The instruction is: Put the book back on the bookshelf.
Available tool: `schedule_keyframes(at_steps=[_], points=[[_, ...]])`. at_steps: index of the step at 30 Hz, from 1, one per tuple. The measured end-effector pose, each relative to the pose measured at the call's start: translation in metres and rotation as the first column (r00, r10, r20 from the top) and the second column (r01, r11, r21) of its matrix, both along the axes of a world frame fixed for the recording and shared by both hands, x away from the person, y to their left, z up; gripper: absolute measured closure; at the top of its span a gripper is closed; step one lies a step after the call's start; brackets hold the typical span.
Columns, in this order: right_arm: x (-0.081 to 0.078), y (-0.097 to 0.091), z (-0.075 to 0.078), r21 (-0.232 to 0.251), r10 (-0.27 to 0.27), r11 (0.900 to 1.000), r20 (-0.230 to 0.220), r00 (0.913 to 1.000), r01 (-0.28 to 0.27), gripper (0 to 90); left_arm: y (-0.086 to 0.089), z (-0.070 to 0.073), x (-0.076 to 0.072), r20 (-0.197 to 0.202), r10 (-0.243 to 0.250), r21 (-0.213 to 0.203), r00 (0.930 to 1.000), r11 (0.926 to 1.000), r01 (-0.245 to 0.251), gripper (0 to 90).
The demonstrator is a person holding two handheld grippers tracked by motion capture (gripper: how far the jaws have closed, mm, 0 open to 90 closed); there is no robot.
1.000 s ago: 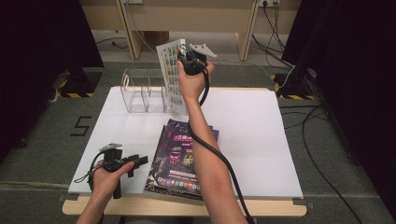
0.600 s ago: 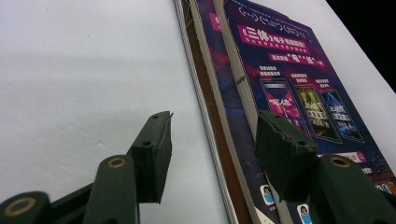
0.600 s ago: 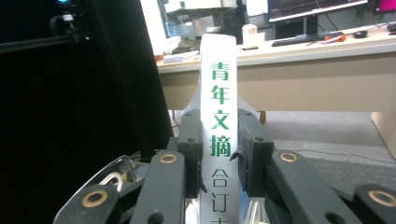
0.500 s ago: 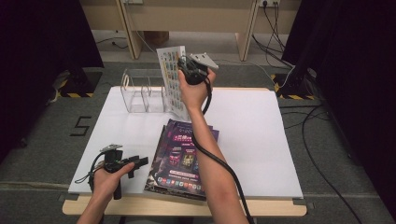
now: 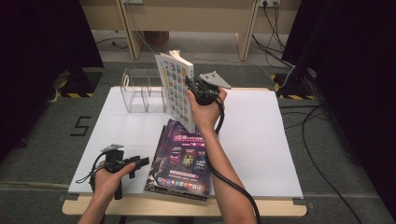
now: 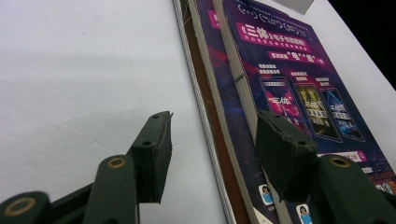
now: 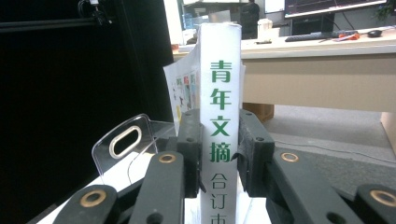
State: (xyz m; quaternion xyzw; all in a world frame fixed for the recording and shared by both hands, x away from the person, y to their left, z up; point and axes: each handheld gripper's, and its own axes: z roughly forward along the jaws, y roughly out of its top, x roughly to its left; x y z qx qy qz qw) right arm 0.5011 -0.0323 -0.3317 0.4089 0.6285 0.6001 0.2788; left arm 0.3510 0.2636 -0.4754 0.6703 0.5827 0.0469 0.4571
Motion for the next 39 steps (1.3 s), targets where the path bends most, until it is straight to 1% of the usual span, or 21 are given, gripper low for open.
schedule_keyframes(at_steps=[2, 4, 6, 11, 14, 16, 20, 21, 24, 25, 26, 28, 31, 32, 33, 34, 35, 36, 37, 39], points=[[-0.004, -0.001, -0.001, -0.004, -0.001, 1.0, -0.012, 0.9999, 0.001, 72.8, 0.0, 0.0, 0.0, 0.0, -0.002, 0.001, 1.0, 1.0, 0.002, 45.6], [-0.005, -0.002, -0.002, -0.019, 0.005, 0.9998, -0.014, 0.9999, -0.005, 71.7, 0.0, 0.0, 0.0, -0.001, -0.003, 0.001, 1.0, 1.0, 0.003, 45.5], [-0.008, -0.002, -0.002, -0.016, 0.006, 0.9998, -0.032, 0.9995, -0.006, 71.0, 0.0, 0.001, 0.0, 0.003, -0.002, -0.001, 1.0, 1.0, 0.002, 45.5], [-0.011, -0.002, -0.004, -0.017, 0.001, 0.9998, -0.024, 0.9997, -0.001, 70.7, 0.001, 0.002, 0.0, 0.008, 0.003, -0.003, 1.0, 1.0, -0.003, 45.6], [-0.012, -0.003, -0.003, -0.02, -0.001, 0.9998, -0.03, 0.9996, 0.001, 69.6, 0.001, 0.002, 0.0, 0.008, 0.003, -0.003, 1.0, 1.0, -0.003, 45.6], [-0.01, -0.004, -0.002, -0.022, 0.001, 0.9997, -0.036, 0.9994, -0.002, 67.9, 0.001, 0.002, 0.0, 0.009, 0.001, -0.004, 1.0, 1.0, -0.001, 45.6], [-0.007, -0.004, 0.001, -0.037, -0.001, 0.9993, -0.042, 0.9991, 0.0, 67.9, 0.001, 0.002, 0.0, 0.008, 0.001, -0.006, 1.0, 1.0, -0.001, 45.6], [-0.005, -0.004, 0.002, -0.027, 0.01, 0.9996, -0.061, 0.9981, -0.011, 66.3, 0.001, 0.002, 0.0, 0.007, 0.001, -0.006, 1.0, 1.0, -0.001, 45.5], [-0.003, -0.005, 0.003, -0.024, 0.01, 0.9997, -0.071, 0.9974, -0.012, 65.6, 0.002, 0.002, 0.0, 0.008, 0.002, -0.006, 1.0, 1.0, -0.002, 45.5], [-0.003, -0.005, 0.003, -0.008, 0.012, 0.9999, -0.082, 0.9966, -0.013, 65.7, 0.002, 0.002, 0.0, 0.007, 0.002, -0.007, 1.0, 1.0, -0.002, 45.5], [-0.001, -0.005, 0.004, -0.008, 0.01, 0.9999, -0.087, 0.9961, -0.011, 65.7, 0.001, 0.002, 0.0, 0.007, 0.001, -0.006, 1.0, 1.0, -0.001, 45.6], [-0.001, -0.004, 0.004, -0.013, -0.004, 0.9999, -0.092, 0.9958, 0.003, 65.8, 0.001, 0.002, 0.0, 0.008, -0.001, -0.007, 1.0, 1.0, 0.001, 45.6], [-0.001, -0.004, 0.004, -0.02, -0.007, 0.9998, -0.094, 0.9956, 0.005, 66.0, 0.001, 0.002, 0.0, 0.008, -0.004, -0.005, 1.0, 1.0, 0.005, 45.5], [-0.001, -0.004, 0.004, -0.037, -0.006, 0.9993, -0.09, 0.996, 0.003, 66.6, 0.001, 0.002, 0.0, 0.008, -0.004, -0.005, 1.0, 1.0, 0.005, 45.5], [0.0, -0.003, 0.005, -0.042, -0.002, 0.9991, -0.101, 0.9949, -0.002, 66.8, 0.001, 0.002, 0.0, 0.008, 0.0, -0.008, 1.0, 1.0, 0.0, 45.5], [0.0, -0.003, 0.005, -0.042, -0.002, 0.9991, -0.101, 0.9949, -0.002, 66.8, 0.001, 0.002, 0.0, 0.008, 0.0, -0.008, 1.0, 1.0, 0.0, 45.5], [0.001, -0.002, 0.005, -0.052, 0.014, 0.9985, -0.116, 0.9932, -0.02, 67.0, 0.002, 0.002, 0.0, 0.006, -0.001, -0.007, 1.0, 1.0, 0.001, 45.5], [0.001, -0.002, 0.005, -0.052, 0.014, 0.9985, -0.116, 0.9932, -0.02, 67.0, 0.002, 0.002, 0.0, 0.006, -0.001, -0.007, 1.0, 1.0, 0.001, 45.5], [0.001, -0.002, 0.005, -0.059, 0.009, 0.9981, -0.108, 0.9941, -0.016, 70.6, 0.001, 0.002, 0.0, 0.006, -0.002, -0.008, 1.0, 1.0, 0.002, 45.5], [0.001, -0.003, 0.005, -0.053, 0.012, 0.9984, -0.114, 0.9934, -0.019, 71.6, 0.001, 0.001, 0.0, 0.005, -0.002, -0.011, 1.0, 0.9999, 0.003, 45.5]])
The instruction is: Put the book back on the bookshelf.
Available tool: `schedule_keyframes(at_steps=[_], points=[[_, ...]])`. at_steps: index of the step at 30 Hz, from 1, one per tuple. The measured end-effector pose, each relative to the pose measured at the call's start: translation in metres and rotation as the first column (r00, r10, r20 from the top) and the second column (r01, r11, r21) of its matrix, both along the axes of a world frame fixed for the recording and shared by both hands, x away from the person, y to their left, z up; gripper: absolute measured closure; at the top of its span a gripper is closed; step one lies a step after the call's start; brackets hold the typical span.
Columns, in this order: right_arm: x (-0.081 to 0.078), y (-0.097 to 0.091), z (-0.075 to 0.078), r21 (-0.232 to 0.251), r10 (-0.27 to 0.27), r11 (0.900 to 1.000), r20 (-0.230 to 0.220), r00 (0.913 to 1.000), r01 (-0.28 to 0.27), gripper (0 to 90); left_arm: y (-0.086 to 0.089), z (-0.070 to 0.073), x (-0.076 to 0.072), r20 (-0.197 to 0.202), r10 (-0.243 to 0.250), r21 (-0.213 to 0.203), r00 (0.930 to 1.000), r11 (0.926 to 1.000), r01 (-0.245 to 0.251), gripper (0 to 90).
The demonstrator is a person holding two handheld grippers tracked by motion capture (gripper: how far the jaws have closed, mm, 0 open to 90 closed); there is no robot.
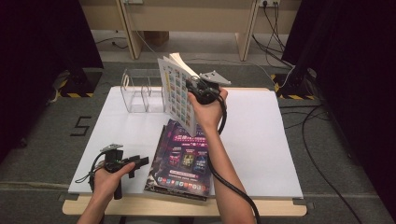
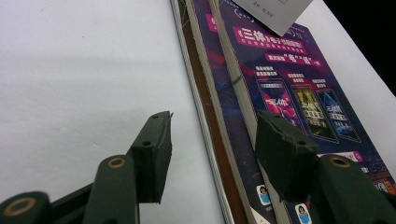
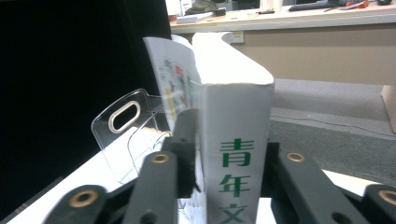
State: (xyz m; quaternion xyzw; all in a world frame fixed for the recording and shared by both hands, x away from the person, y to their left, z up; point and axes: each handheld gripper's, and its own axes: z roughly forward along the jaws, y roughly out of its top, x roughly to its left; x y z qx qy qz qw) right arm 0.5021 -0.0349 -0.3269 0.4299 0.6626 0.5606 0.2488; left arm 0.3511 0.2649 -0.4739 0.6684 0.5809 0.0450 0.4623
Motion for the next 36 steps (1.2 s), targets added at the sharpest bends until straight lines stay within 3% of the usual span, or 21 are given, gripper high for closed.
schedule_keyframes(at_steps=[3, 11, 22, 36], points=[[0.0, 0.0, 0.001, 0.013, -0.009, 0.9999, -0.012, 0.9999, 0.009, 72.3, 0.0, 0.0, 0.0, -0.001, 0.001, -0.001, 1.0, 1.0, -0.001, 45.5], [0.0, 0.0, 0.0, -0.004, -0.018, 0.9998, 0.008, 0.9998, 0.018, 74.1, 0.0, -0.001, 0.0, -0.004, -0.001, -0.001, 1.0, 1.0, 0.001, 45.5], [-0.001, 0.012, 0.0, 0.028, -0.029, 0.9992, 0.045, 0.9986, 0.028, 74.5, 0.003, 0.0, 0.0, -0.002, 0.008, -0.007, 1.0, 0.9999, -0.008, 45.4], [0.005, 0.018, 0.006, 0.033, -0.031, 0.999, 0.059, 0.9978, 0.029, 74.5, 0.004, 0.0, 0.001, 0.0, 0.015, -0.007, 0.9999, 0.9999, -0.015, 45.5]])
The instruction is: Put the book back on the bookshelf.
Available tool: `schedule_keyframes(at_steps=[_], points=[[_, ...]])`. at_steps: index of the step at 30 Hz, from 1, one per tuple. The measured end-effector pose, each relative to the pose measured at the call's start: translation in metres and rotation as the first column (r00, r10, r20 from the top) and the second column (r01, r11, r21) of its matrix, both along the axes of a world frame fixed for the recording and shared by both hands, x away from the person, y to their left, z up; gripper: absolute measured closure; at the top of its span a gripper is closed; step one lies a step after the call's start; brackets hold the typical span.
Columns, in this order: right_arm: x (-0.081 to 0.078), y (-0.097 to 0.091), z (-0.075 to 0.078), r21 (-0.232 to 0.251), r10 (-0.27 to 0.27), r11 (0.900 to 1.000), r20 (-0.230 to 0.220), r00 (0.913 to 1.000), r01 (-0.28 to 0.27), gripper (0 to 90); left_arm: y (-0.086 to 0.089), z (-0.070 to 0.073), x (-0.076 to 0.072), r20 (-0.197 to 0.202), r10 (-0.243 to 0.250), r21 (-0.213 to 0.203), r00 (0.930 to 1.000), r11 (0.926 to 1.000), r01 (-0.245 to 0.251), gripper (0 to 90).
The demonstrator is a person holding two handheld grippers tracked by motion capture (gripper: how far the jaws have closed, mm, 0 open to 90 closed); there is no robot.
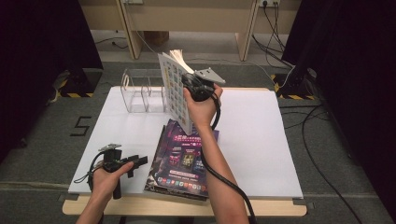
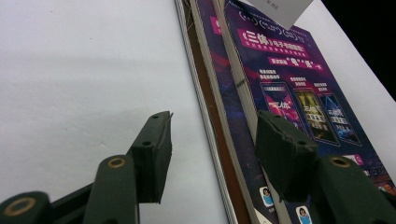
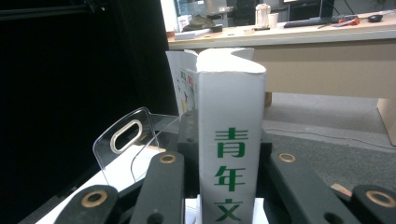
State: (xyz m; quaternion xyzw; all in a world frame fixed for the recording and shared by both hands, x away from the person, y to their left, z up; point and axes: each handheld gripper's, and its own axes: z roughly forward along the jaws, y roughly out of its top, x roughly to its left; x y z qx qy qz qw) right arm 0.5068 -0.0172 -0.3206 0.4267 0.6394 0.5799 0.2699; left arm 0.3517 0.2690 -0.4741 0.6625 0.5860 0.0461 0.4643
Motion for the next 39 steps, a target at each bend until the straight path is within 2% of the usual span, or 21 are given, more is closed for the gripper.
schedule_keyframes(at_steps=[10, 25, 33, 39], points=[[0.007, 0.004, 0.013, 0.013, -0.012, 0.9999, 0.019, 0.9998, 0.012, 74.5, 0.001, 0.001, 0.0, 0.001, -0.002, 0.002, 1.0, 1.0, 0.002, 45.6], [0.02, 0.009, 0.022, 0.006, -0.033, 0.9994, 0.023, 0.9992, 0.033, 74.5, 0.001, 0.0, 0.0, 0.0, -0.005, -0.001, 1.0, 1.0, 0.005, 45.6], [0.027, 0.012, 0.024, 0.023, -0.045, 0.9987, 0.026, 0.9986, 0.045, 74.5, 0.001, 0.001, 0.0, 0.002, -0.006, -0.003, 1.0, 1.0, 0.006, 45.6], [0.03, 0.013, 0.026, 0.019, -0.053, 0.9985, 0.033, 0.9981, 0.052, 74.4, 0.002, 0.001, 0.0, 0.003, -0.002, -0.004, 1.0, 1.0, 0.002, 45.6]])
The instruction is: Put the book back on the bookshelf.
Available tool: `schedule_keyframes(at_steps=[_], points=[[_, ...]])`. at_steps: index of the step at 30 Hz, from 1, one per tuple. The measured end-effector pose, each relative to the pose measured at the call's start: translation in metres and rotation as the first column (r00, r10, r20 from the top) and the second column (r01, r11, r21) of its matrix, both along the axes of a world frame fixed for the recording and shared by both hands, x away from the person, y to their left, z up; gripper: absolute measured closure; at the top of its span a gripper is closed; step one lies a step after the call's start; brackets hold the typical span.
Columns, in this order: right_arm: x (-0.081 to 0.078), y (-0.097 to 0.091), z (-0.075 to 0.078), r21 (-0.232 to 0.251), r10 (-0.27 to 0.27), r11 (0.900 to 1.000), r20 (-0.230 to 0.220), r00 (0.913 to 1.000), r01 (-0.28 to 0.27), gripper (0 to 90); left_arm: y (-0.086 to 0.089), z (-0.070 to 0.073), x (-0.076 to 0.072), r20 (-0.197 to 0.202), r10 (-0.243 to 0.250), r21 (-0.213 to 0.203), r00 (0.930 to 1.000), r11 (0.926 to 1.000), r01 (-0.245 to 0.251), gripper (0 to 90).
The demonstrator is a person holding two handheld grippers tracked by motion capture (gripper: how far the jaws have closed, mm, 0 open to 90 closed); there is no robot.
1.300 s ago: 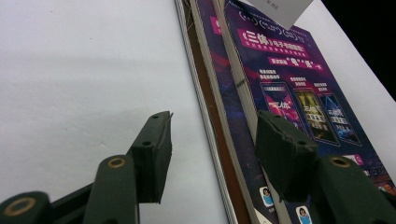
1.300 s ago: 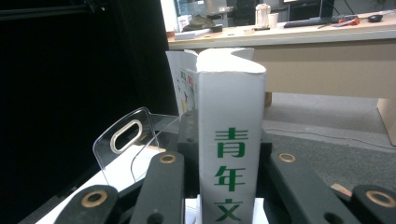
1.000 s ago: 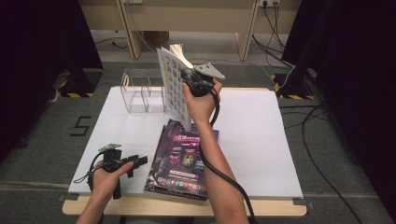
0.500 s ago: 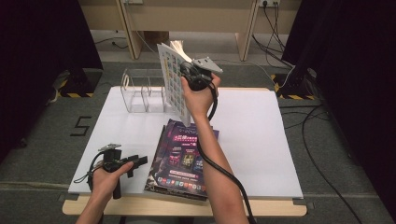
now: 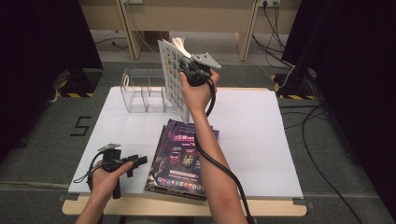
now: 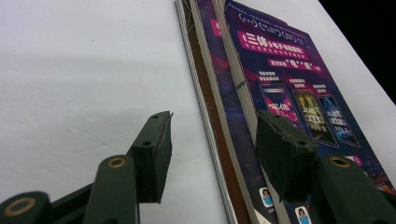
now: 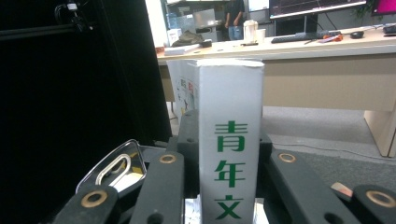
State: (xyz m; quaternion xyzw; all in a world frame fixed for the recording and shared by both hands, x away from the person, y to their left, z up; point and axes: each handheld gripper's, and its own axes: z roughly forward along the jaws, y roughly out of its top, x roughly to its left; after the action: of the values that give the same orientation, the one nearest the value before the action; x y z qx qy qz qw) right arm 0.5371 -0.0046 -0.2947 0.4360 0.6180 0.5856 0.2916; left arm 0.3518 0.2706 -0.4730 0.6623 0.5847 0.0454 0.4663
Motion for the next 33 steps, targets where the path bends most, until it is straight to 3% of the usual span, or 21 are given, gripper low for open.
schedule_keyframes(at_steps=[33], points=[[0.015, 0.005, 0.007, 0.012, -0.026, 0.9996, 0.006, 0.9996, 0.026, 74.4, 0.002, 0.001, 0.0, 0.003, 0.006, -0.003, 1.0, 1.0, -0.006, 45.5]])
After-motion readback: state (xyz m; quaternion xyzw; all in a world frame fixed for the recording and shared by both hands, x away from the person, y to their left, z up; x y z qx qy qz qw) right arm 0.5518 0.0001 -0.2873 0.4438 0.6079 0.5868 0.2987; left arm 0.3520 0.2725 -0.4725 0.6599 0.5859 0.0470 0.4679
